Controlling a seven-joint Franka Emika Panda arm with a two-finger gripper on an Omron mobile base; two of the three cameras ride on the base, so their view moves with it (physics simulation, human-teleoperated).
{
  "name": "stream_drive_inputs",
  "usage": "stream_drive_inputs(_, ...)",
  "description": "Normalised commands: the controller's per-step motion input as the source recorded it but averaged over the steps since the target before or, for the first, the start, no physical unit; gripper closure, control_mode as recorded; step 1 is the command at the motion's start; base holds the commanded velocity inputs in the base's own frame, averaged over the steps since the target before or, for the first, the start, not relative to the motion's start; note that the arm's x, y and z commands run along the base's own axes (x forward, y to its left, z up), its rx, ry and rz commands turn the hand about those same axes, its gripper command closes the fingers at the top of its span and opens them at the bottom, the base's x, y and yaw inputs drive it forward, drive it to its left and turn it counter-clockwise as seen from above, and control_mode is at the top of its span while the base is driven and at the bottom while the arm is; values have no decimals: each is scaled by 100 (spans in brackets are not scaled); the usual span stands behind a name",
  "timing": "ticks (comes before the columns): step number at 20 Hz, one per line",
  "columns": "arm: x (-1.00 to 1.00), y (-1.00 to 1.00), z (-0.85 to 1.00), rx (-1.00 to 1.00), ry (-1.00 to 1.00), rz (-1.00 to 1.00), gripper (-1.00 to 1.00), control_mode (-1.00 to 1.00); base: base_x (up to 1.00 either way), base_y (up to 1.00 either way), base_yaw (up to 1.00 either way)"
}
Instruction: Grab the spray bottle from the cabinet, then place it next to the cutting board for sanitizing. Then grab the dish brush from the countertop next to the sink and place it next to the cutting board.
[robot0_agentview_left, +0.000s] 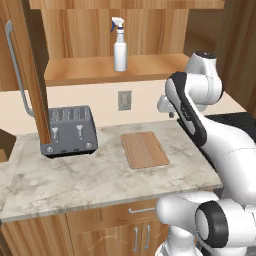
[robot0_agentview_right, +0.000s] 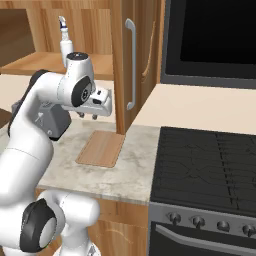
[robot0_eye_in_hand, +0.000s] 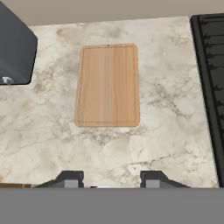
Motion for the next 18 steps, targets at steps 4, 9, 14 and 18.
stream_drive_inputs(4,-51,1,0,-2,-14,0,-100,-100,0,0,0)
stream_drive_inputs(9,-97,21,10,1,-55,0,-100,-100,0,0,0)
stream_drive_inputs(14,-65,18,55,15,-55,5,-100,-100,0,0,0)
stream_drive_inputs(18,-41,14,72,5,-56,5,-100,-100,0,0,0)
